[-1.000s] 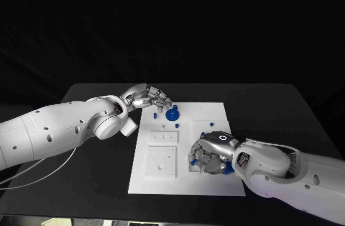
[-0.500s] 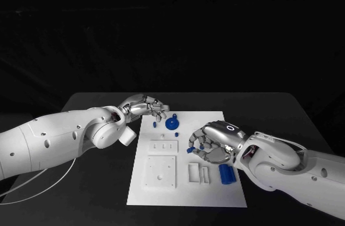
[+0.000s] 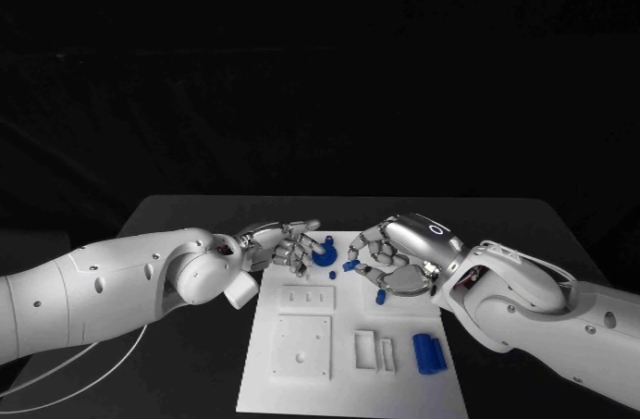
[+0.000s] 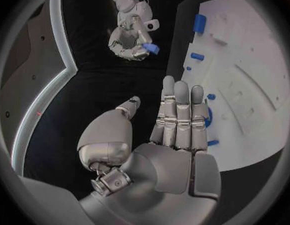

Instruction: Assemble the parts on the task board

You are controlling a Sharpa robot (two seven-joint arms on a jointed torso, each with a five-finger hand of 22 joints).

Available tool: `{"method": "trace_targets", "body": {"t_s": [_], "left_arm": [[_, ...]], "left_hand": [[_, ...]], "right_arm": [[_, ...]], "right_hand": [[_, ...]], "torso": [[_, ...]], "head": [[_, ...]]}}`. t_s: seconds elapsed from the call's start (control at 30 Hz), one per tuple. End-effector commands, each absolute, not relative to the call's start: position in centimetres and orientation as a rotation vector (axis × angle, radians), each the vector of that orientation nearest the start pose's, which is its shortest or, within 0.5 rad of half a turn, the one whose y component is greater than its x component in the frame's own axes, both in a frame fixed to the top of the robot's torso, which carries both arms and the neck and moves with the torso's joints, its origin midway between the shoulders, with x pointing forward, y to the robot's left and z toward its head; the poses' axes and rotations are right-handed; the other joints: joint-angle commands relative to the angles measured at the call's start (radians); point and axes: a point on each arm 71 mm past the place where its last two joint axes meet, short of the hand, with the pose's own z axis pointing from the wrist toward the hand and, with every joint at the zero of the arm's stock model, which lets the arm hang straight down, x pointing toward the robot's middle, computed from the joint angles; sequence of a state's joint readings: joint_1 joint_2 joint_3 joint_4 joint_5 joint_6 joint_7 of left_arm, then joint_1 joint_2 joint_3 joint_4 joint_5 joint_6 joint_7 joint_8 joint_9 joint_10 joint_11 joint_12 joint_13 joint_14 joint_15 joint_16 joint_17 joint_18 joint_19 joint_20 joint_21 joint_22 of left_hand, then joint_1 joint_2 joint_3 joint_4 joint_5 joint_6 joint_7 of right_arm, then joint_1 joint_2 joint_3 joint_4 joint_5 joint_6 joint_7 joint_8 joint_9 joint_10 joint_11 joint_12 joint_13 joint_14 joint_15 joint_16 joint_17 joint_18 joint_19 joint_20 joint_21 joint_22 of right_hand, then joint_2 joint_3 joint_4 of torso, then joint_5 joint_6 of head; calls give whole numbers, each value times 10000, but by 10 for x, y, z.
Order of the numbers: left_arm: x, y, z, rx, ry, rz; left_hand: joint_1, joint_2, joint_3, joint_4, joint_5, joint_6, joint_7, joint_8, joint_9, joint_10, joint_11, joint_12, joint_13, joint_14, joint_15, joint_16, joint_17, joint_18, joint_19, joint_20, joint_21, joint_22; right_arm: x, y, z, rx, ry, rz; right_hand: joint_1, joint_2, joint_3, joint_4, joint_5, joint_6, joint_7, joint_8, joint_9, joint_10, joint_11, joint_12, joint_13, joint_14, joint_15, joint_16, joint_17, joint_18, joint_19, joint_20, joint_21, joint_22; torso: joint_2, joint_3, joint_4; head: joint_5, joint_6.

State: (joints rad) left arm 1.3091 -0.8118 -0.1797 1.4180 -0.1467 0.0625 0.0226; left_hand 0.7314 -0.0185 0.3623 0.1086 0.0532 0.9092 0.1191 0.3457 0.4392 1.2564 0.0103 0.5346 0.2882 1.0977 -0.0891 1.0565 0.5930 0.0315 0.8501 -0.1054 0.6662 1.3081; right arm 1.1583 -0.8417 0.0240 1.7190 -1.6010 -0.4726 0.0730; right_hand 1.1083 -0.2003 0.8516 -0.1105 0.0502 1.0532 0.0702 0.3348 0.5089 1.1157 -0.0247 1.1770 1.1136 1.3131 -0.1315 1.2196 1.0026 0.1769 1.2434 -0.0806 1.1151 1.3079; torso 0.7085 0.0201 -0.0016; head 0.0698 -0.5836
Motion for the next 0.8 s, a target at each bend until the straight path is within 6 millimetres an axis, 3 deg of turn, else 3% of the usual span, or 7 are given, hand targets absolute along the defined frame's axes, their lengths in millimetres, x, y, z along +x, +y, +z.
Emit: {"method": "trace_targets", "body": {"t_s": [0.03,0.13,0.27,0.33,0.47,0.53,0.8], "left_arm": [[487,196,-209,-9992,21764,-14570],[484,190,-210,-9996,22194,-14723],[477,181,-212,-9673,22915,-15104],[474,178,-212,-9605,23122,-15255],[471,174,-212,-9583,23268,-15694],[470,172,-211,-9634,23250,-15886],[471,168,-207,-10498,22390,-16630]], "left_hand": [[-74,63,-87,269,-43,64,-36,66,62,93,-44,62,91,188,-71,197,79,226,201,-446,182,236],[15,181,-204,488,-42,173,-95,152,159,204,-106,157,206,293,-139,390,155,232,289,-527,353,240],[268,309,-674,1128,-48,196,-150,208,337,192,-164,226,427,239,-198,598,212,203,216,-666,604,221],[384,355,-889,1460,-48,229,-164,236,408,173,-166,234,502,213,-211,647,212,178,166,-703,677,213],[454,416,-970,1624,-52,276,-176,267,449,169,-178,236,534,203,-219,666,210,169,145,-720,706,210],[449,814,-1141,1827,-34,388,-203,339,542,141,-196,209,578,145,-227,675,197,127,53,-729,732,203],[835,1369,-1831,1839,-34,414,-228,324,774,141,-216,108,754,58,-243,744,125,40,-122,-857,882,168]], "right_arm": [[433,-132,-135,-4149,12680,9771],[434,-128,-130,-4218,12384,9850],[435,-125,-128,-4294,12198,9860],[436,-124,-127,-4342,12144,9837],[437,-124,-127,-4339,12105,9827],[437,-123,-126,-4367,12073,9847],[437,-121,-127,-4404,12094,9849]], "right_hand": [[-10,41,34,-8,-8,131,87,47,11,-11,-70,22,15,9,-63,5,14,849,25,-40,52,138],[-2,50,25,-22,-7,131,86,49,13,-8,-71,20,15,11,-65,11,18,849,32,-48,58,140],[6,57,16,-35,-6,132,86,51,15,-5,-72,19,15,12,-65,16,22,849,40,-57,65,141],[6,58,13,-38,-6,132,86,51,15,-4,-72,18,15,13,-65,17,23,849,41,-58,66,142],[9,58,6,-45,-6,132,86,52,16,-3,-72,17,15,14,-65,20,25,849,45,-63,70,143],[10,60,3,-48,-6,133,86,53,17,-2,-72,16,15,14,-65,21,26,849,47,-65,72,143],[13,66,-7,-58,-6,133,85,54,18,1,-72,14,15,15,-65,26,30,849,53,-72,78,145]], "torso": [[4,-5,-5],[2,-11,-6],[10,-15,-13],[9,-23,-12],[12,-18,-13],[12,-19,-16],[13,-32,-10]], "head": [[90,310],[130,442],[203,569],[223,582],[240,560],[249,549],[265,475]]}}
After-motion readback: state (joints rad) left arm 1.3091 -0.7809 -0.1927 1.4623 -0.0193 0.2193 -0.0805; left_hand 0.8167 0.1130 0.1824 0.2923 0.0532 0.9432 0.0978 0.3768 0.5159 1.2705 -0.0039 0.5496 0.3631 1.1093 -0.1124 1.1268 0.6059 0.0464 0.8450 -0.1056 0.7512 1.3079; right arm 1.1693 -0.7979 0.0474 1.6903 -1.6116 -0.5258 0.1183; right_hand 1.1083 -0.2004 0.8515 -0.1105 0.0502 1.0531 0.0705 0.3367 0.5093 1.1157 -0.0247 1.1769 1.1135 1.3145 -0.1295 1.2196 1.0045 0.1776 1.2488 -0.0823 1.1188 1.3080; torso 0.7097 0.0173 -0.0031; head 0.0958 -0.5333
